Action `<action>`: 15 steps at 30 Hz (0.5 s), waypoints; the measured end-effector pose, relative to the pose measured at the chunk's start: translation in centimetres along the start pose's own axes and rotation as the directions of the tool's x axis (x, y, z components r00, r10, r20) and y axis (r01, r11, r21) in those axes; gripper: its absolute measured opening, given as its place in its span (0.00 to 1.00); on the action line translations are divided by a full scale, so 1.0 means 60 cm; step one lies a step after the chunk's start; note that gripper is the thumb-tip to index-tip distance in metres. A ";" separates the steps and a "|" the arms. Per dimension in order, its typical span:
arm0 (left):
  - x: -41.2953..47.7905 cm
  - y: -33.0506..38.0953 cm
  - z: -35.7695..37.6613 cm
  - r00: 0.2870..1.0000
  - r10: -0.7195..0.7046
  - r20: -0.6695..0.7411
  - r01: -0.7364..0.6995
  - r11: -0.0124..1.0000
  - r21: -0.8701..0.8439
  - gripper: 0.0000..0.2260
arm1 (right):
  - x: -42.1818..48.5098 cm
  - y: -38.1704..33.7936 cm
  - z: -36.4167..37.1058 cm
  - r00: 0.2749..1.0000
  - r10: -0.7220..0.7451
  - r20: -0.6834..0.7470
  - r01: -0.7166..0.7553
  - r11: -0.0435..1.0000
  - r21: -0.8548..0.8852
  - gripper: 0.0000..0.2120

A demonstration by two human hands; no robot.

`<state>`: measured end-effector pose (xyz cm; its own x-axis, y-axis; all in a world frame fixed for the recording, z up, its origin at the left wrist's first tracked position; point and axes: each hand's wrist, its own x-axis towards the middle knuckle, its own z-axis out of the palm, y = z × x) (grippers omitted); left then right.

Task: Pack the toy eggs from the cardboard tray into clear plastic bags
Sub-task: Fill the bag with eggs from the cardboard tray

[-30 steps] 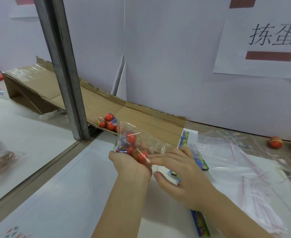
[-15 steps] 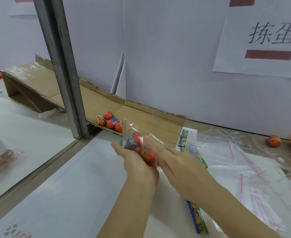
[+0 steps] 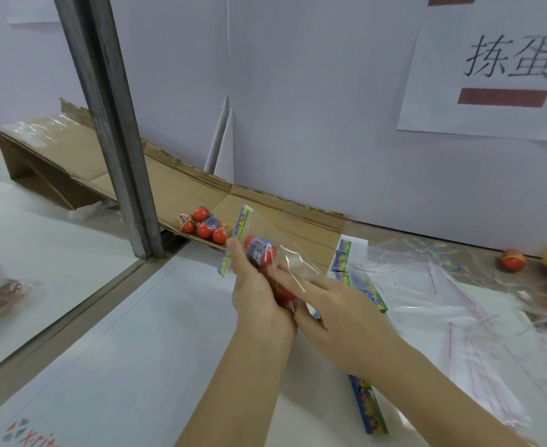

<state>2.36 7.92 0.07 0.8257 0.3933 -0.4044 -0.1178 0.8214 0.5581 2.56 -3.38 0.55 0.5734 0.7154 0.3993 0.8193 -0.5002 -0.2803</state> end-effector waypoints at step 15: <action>0.021 0.075 -0.032 0.975 0.105 -0.195 -0.164 0.935 -0.314 0.34 | 0.035 0.006 0.020 0.891 0.142 -0.431 0.009 0.944 0.330 0.14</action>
<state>1.80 12.88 0.68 0.6853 0.5503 -0.4770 -0.4187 0.8336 0.3602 4.04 -1.48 0.21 0.6279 0.3564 0.6919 0.7782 -0.3052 -0.5489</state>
